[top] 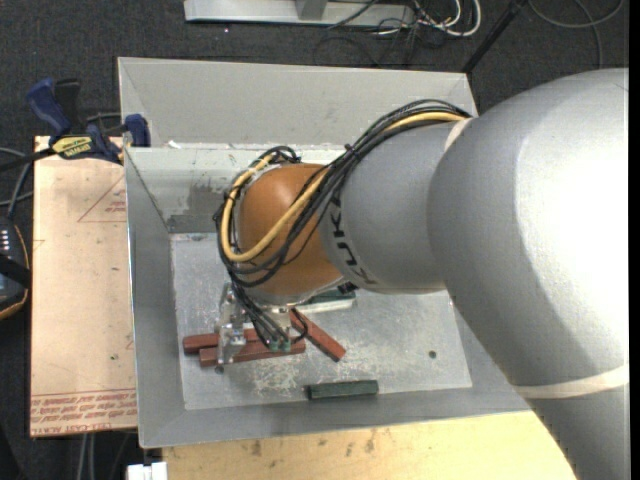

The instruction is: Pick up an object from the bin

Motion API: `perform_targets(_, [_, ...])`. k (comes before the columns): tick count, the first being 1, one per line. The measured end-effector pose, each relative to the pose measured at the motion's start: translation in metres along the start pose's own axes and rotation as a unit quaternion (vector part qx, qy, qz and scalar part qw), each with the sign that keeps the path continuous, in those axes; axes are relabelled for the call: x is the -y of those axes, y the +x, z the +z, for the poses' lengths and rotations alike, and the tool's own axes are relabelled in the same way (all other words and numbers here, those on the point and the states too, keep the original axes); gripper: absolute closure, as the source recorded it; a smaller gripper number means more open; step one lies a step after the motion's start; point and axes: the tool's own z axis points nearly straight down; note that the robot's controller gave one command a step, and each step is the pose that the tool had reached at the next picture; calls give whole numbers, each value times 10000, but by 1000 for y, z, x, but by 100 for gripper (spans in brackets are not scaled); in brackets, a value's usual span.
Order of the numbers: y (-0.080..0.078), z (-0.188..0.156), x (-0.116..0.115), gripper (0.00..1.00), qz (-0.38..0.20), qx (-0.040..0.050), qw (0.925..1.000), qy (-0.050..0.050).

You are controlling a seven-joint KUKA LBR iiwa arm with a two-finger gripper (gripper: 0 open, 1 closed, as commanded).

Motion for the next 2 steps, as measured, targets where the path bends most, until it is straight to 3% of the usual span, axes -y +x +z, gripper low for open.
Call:
perform_targets(1, [0, 0, 0, 100, 0, 1, 10000, -1])
perform_targets(2, [-8, -174, -24, 100, -184, -78, 9998, 54])
